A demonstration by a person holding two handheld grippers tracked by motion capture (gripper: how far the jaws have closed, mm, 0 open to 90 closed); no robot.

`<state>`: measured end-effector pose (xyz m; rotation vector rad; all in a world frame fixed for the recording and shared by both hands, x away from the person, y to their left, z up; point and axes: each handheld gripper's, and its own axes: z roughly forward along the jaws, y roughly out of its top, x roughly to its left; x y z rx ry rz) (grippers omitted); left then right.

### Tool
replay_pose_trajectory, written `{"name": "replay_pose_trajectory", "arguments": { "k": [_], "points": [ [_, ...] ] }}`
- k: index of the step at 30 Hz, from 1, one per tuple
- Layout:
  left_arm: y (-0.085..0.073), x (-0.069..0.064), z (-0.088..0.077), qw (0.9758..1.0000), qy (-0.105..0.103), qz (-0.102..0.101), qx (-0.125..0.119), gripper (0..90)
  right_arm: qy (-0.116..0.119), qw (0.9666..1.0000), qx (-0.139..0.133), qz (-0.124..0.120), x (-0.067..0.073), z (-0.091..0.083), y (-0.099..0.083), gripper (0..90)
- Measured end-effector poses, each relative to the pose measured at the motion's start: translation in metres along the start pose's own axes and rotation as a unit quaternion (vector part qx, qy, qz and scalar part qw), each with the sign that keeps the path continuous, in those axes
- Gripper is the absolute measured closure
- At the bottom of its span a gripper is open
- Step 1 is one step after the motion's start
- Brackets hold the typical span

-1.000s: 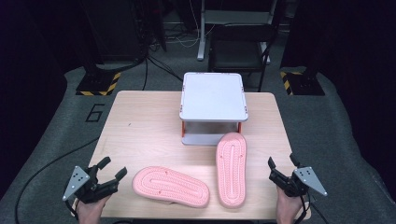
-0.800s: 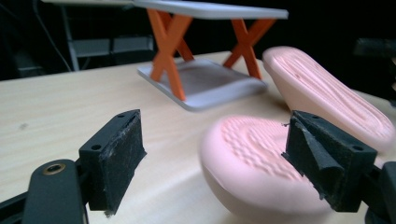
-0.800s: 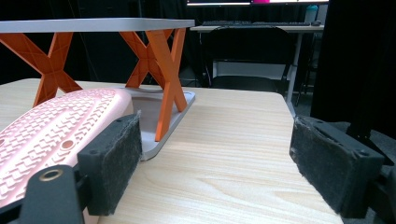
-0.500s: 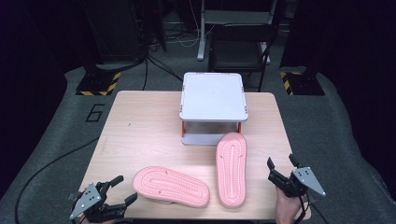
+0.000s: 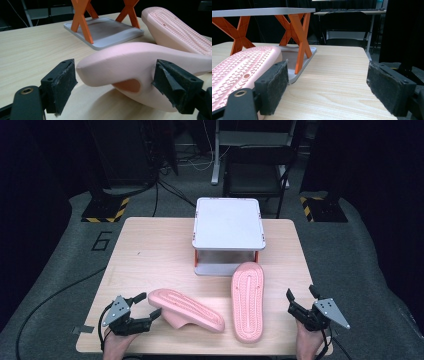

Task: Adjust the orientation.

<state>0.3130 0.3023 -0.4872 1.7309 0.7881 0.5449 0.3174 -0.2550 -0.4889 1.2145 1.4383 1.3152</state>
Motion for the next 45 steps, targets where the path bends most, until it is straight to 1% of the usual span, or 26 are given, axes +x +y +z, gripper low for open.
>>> {"name": "replay_pose_trajectory", "arguments": {
  "k": [2,3,7,10,11,15,17,20,21,22,23,24,25,27,29,31,32,33,34,35,36,37,39,40,41,45],
  "points": [
    [0.002,0.002,0.007,1.0,0.007,0.001,0.003,19.1,0.001,1.0,0.001,0.001,0.0,0.0,0.0,17.6],
    [0.003,0.004,0.011,0.9999,0.01,-0.002,0.01,19.5,0.001,1.0,0.001,0.001,0.0,0.0,0.0,17.6],
    [0.005,0.005,0.019,0.9997,0.017,-0.013,0.01,20.2,0.002,1.0,0.001,0.002,0.0,0.001,0.0,17.8],
    [0.004,0.0,0.021,0.9994,0.015,-0.03,-0.005,20.2,0.003,1.0,0.004,0.002,-0.001,0.001,0.0,18.1],
    [0.003,-0.004,0.022,0.9993,0.015,-0.032,-0.009,20.1,0.003,1.0,0.004,0.002,-0.001,0.001,-0.001,18.1],
    [0.002,-0.012,0.025,0.9995,0.017,-0.026,-0.002,20.1,0.004,1.0,0.007,0.003,-0.001,0.002,-0.001,18.2],
    [0.002,-0.016,0.023,0.9988,0.022,-0.043,-0.013,20.1,0.003,1.0,0.006,0.002,-0.001,0.001,-0.001,18.3],
    [0.001,-0.024,0.016,0.997,0.013,-0.069,-0.032,19.5,0.003,1.0,0.008,0.002,-0.002,0.001,-0.001,18.4],
    [-0.001,-0.029,0.014,0.9964,0.009,-0.078,-0.031,18.6,0.002,1.0,0.008,0.003,-0.002,0.001,-0.001,18.5],
    [-0.003,-0.034,0.014,0.9963,0.007,-0.081,-0.027,15.2,0.001,1.0,0.006,0.007,-0.002,0.001,-0.001,18.5],
    [-0.006,-0.039,0.015,0.9964,0.007,-0.082,-0.019,14.4,0.002,0.9999,0.008,0.009,-0.003,0.002,-0.001,18.4],
    [-0.008,-0.044,0.016,0.9973,0.011,-0.073,-0.006,12.9,0.003,0.9999,0.008,0.009,-0.003,0.002,-0.001,18.5],
    [-0.01,-0.048,0.02,0.9976,0.016,-0.067,0.008,9.7,0.002,0.9999,0.007,0.008,-0.003,0.002,-0.001,18.5],
    [-0.014,-0.054,0.031,0.9968,0.037,-0.066,0.025,4.5,0.004,0.9999,0.008,0.005,-0.001,0.002,-0.001,18.5],
    [-0.015,-0.056,0.04,0.9952,0.049,-0.067,0.052,4.0,0.005,0.9999,0.009,0.004,0.0,0.002,0.0,18.5],
    [-0.016,-0.055,0.047,0.9942,0.07,-0.06,0.055,7.3,0.005,0.9999,0.01,-0.002,0.001,0.002,0.0,18.6],
    [-0.015,-0.054,0.047,0.9937,0.07,-0.065,0.057,10.8,0.005,0.9999,0.01,-0.002,0.0,0.002,0.0,18.6],
    [-0.015,-0.05,0.047,0.9939,0.073,-0.062,0.056,11.2,0.005,0.9999,0.01,-0.002,0.0,0.001,0.0,18.7],
    [-0.015,-0.049,0.047,0.9936,0.075,-0.066,0.052,12.2,0.004,0.9999,0.011,0.0,-0.001,0.001,-0.001,18.7],
    [-0.015,-0.046,0.046,0.9938,0.078,-0.064,0.047,13.3,0.005,0.9999,0.01,0.001,-0.002,0.001,-0.001,18.7],
    [-0.014,-0.043,0.045,0.9938,0.079,-0.061,0.049,14.8,0.006,0.9999,0.011,0.006,-0.002,0.001,-0.001,18.7],
    [-0.013,-0.04,0.043,0.9935,0.08,-0.064,0.049,14.8,0.006,0.9999,0.011,0.004,-0.003,0.002,-0.001,18.8],
    [-0.013,-0.035,0.044,0.9931,0.089,-0.066,0.039,14.9,0.011,0.9998,0.014,0.008,-0.003,0.003,-0.002,18.9],
    [-0.012,-0.032,0.043,0.9931,0.083,-0.071,0.043,15.1,0.011,0.9998,0.015,0.006,-0.002,0.004,-0.002,18.9],
    [-0.011,-0.029,0.044,0.9929,0.084,-0.075,0.04,15.1,0.012,0.9998,0.015,0.006,-0.002,0.004,-0.002,19.0],
    [-0.005,-0.02,0.048,0.9938,0.082,-0.065,0.036,16.3,0.015,0.9997,0.018,0.001,0.0,0.004,-0.002,19.4]
  ]
}}
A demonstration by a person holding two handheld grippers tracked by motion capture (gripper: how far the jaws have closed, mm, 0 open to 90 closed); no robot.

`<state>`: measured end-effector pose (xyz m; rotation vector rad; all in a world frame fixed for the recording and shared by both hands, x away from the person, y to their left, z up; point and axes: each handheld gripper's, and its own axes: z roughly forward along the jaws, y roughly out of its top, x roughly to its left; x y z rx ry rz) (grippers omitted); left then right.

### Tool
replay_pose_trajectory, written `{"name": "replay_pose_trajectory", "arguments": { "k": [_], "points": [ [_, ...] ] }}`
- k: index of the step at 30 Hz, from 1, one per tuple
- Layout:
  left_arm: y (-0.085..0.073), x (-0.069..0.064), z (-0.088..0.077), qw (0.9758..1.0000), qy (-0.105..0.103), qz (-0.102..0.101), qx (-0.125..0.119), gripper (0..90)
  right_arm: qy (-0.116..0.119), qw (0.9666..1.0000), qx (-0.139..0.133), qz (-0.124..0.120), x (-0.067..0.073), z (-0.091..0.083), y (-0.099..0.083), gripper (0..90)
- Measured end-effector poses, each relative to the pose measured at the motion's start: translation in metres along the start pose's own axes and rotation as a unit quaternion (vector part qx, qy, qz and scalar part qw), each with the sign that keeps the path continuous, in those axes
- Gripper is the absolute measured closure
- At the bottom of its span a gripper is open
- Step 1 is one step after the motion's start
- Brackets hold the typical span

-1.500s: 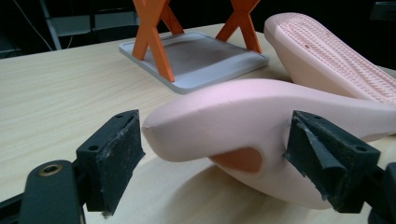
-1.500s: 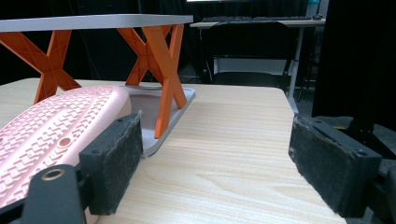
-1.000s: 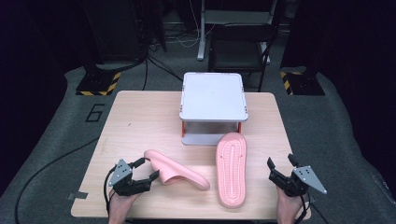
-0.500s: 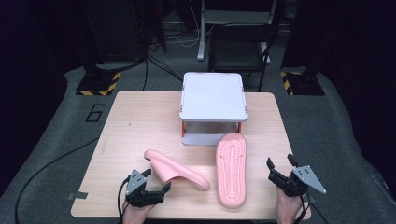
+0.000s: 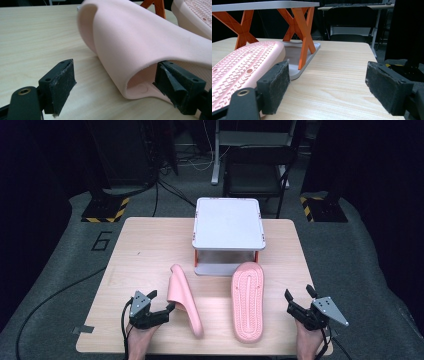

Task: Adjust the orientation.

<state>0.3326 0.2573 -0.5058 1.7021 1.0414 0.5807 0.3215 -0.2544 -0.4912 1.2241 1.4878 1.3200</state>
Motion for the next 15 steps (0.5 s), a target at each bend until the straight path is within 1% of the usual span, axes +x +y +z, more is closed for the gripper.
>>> {"name": "replay_pose_trajectory", "arguments": {
  "k": [1,2,3,4,5,8,9,10,11,13,14,15],
  "points": [
    [0.001,0.001,0.002,1.0,0.001,-0.003,-0.005,16.6,0.001,1.0,-0.001,0.0,0.0,0.0,0.0,19.4],
    [0.002,0.002,0.004,0.9999,-0.006,-0.007,-0.009,18.0,0.002,1.0,0.001,0.001,0.0,0.0,0.0,19.5],
    [0.002,0.003,0.004,0.9999,-0.014,-0.005,-0.008,22.4,0.0,1.0,0.001,0.003,-0.001,0.0,-0.001,19.5],
    [0.002,0.004,0.007,0.9996,-0.022,-0.002,-0.014,27.6,0.001,1.0,0.001,0.005,-0.001,0.0,-0.001,19.6],
    [0.002,0.004,0.008,0.9995,-0.028,0.001,-0.012,33.7,0.002,1.0,0.002,0.006,-0.002,0.0,-0.001,19.6],
    [0.002,0.003,0.014,0.9991,-0.039,0.003,-0.018,44.5,0.001,1.0,0.001,0.008,-0.002,0.0,-0.001,19.7],
    [0.002,0.002,0.015,0.9989,-0.043,0.002,-0.018,47.6,0.0,1.0,0.001,0.007,-0.003,0.0,-0.001,19.7],
    [0.002,0.002,0.015,0.9988,-0.043,0.002,-0.022,50.6,0.0,1.0,0.001,0.008,-0.003,-0.001,-0.001,19.7],
    [0.002,0.002,0.015,0.9985,-0.049,0.003,-0.021,54.2,0.001,1.0,0.0,0.009,-0.003,-0.001,-0.001,19.6],
    [0.002,0.002,0.015,0.9985,-0.045,0.003,-0.031,60.5,0.001,0.9999,0.001,0.013,-0.004,0.0,-0.001,19.6],
    [0.003,0.003,0.014,0.9981,-0.046,-0.004,-0.041,65.4,0.001,0.9999,0.002,0.014,-0.004,0.0,-0.001,19.7],
    [0.004,0.004,0.013,0.998,-0.049,-0.003,-0.041,68.4,0.002,0.9999,0.003,0.014,-0.004,0.0,-0.001,19.7]
  ]
}}
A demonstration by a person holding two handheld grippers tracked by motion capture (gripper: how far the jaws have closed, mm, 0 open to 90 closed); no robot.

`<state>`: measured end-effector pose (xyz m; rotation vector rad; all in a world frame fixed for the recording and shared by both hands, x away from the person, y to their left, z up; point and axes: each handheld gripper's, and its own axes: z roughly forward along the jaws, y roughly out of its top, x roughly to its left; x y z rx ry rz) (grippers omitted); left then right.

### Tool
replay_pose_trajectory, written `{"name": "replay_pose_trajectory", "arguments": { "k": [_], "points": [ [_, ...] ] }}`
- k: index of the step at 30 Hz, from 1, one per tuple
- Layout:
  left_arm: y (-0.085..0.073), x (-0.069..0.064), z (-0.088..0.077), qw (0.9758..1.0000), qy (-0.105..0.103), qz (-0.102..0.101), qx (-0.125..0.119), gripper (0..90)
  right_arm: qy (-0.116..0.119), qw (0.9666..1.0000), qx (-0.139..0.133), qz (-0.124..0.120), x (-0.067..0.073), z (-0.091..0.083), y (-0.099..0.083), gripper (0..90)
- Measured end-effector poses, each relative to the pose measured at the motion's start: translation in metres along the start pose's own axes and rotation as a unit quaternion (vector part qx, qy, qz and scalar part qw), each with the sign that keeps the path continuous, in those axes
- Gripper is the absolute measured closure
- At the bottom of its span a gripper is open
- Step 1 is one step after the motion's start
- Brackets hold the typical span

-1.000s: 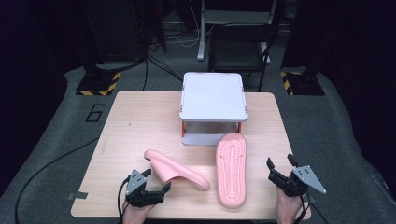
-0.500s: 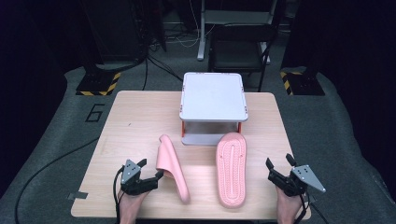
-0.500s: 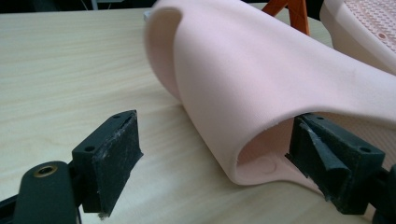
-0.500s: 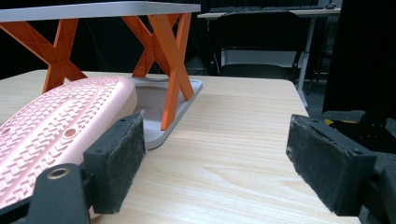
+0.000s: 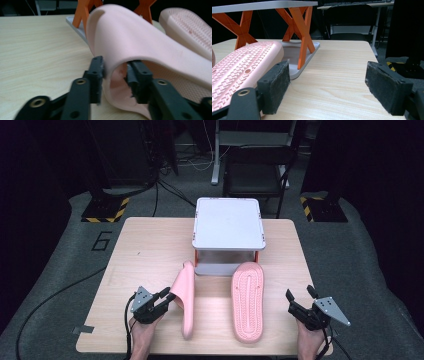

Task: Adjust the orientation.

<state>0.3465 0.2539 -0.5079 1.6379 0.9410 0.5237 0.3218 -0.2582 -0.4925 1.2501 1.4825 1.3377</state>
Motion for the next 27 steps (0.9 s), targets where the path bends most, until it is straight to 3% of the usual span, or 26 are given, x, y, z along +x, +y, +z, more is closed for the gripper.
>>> {"name": "replay_pose_trajectory", "arguments": {
  "k": [6,7,9,12,15,20,22,24,27],
  "points": [
    [0.005,0.004,-0.011,0.9998,0.01,0.013,-0.01,80.9,0.001,1.0,0.002,-0.005,0.001,0.0,0.0,19.7],
    [0.006,0.006,-0.014,0.9996,0.013,0.009,-0.024,82.1,0.001,1.0,0.002,-0.005,0.001,0.0,0.0,19.6],
    [0.01,0.01,-0.022,0.9991,0.026,0.007,-0.034,84.0,0.001,1.0,0.001,-0.008,0.001,0.001,0.0,19.6],
    [0.013,0.014,-0.025,0.9992,0.025,0.01,-0.03,82.9,0.005,1.0,0.005,-0.005,0.002,0.003,-0.001,19.6],
    [0.011,0.013,-0.023,0.9996,0.011,0.004,-0.026,75.3,0.008,0.9999,0.007,-0.007,0.004,0.003,-0.001,19.6],
    [0.009,0.005,-0.015,0.9997,0.004,0.022,0.0,67.5,0.007,0.9999,0.008,-0.006,0.003,0.004,-0.002,19.6],
    [0.009,0.003,-0.013,0.9998,-0.002,0.018,-0.008,67.9,0.006,0.9999,0.01,-0.007,0.003,0.003,-0.002,19.7],
    [0.011,0.002,-0.012,0.9998,-0.013,0.015,-0.009,68.3,0.005,0.9999,0.008,-0.005,0.002,0.003,-0.002,19.6],
    [0.015,-0.005,-0.01,0.9988,-0.045,0.016,-0.012,68.4,0.007,0.9999,0.009,-0.003,0.002,0.004,-0.002,19.6]
  ]
}}
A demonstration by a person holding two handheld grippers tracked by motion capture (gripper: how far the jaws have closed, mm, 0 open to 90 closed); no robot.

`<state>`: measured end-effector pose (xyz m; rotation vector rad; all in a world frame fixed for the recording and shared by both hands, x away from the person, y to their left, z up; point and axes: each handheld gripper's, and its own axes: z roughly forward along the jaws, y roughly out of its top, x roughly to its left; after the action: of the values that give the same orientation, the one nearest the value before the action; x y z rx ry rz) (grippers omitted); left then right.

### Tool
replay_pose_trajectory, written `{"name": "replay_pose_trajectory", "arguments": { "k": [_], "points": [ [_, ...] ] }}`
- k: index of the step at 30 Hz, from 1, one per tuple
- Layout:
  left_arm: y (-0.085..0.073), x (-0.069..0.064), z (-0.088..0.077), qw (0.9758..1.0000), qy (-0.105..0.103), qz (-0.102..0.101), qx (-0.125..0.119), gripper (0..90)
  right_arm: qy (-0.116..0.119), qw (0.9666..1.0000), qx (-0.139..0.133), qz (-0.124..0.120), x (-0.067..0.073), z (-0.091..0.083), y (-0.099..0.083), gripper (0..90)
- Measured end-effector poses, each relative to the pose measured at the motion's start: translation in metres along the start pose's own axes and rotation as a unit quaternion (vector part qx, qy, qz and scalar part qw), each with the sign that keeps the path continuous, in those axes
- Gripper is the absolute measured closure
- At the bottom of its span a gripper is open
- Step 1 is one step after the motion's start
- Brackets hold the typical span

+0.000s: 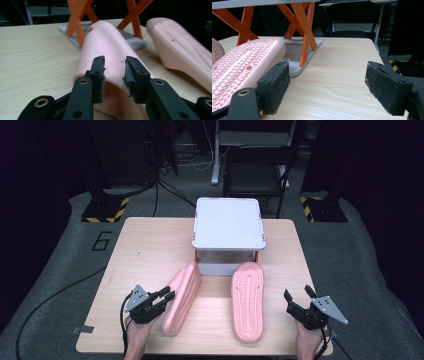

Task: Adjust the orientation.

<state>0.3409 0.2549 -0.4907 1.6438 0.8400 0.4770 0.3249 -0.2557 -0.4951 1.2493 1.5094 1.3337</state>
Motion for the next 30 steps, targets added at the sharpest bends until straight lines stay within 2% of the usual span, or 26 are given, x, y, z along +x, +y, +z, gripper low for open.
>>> {"name": "replay_pose_trajectory", "arguments": {
  "k": [3,6,7,8,9,10,11,12,14,18,22,25,30],
  "points": [
    [0.003,-0.009,0.005,0.9995,-0.032,0.001,-0.005,66.9,-0.001,1.0,-0.001,0.0,0.001,0.0,0.0,19.6],
    [0.007,-0.021,0.014,0.9979,-0.063,0.012,0.004,61.8,0.002,1.0,0.002,-0.001,0.001,0.0,0.0,19.6],
    [0.008,-0.025,0.016,0.9976,-0.067,0.016,0.009,59.7,0.002,1.0,0.002,-0.001,0.001,0.0,0.0,19.7],
    [0.009,-0.029,0.019,0.9964,-0.078,0.031,0.009,57.0,0.002,1.0,0.002,-0.001,0.001,0.0,0.0,19.6],
    [0.011,-0.032,0.019,0.9954,-0.09,0.033,0.012,56.3,0.002,1.0,0.002,-0.002,0.001,0.0,0.0,19.7],
    [0.012,-0.036,0.021,0.9946,-0.097,0.034,0.005,54.8,0.002,1.0,0.002,0.0,0.001,0.0,0.0,19.6],
    [0.013,-0.038,0.021,0.9944,-0.099,0.036,0.004,54.6,0.002,1.0,0.002,0.0,0.0,0.0,0.0,19.6],
    [0.013,-0.041,0.02,0.9947,-0.099,0.028,0.003,54.2,0.002,1.0,0.001,0.0,0.0,0.0,0.0,19.6],
    [0.014,-0.039,0.018,0.9947,-0.098,0.034,-0.002,52.5,0.003,1.0,0.003,0.001,-0.001,-0.001,0.0,19.7],
    [0.013,-0.031,0.013,0.9966,-0.077,0.023,-0.017,49.1,0.002,1.0,0.002,0.003,-0.001,-0.001,0.0,19.6],
    [0.012,-0.023,0.009,0.9982,-0.055,0.023,-0.007,44.3,0.006,1.0,0.003,0.003,-0.001,0.0,0.0,19.5],
    [0.01,-0.018,0.006,0.9988,-0.044,0.016,-0.01,42.1,0.01,0.9999,-0.002,0.001,0.0,0.0,0.0,19.0],
    [0.009,-0.012,0.001,0.9992,-0.034,0.021,-0.004,39.2,0.019,0.9998,-0.003,0.005,0.001,0.001,0.0,18.7]
  ]
}}
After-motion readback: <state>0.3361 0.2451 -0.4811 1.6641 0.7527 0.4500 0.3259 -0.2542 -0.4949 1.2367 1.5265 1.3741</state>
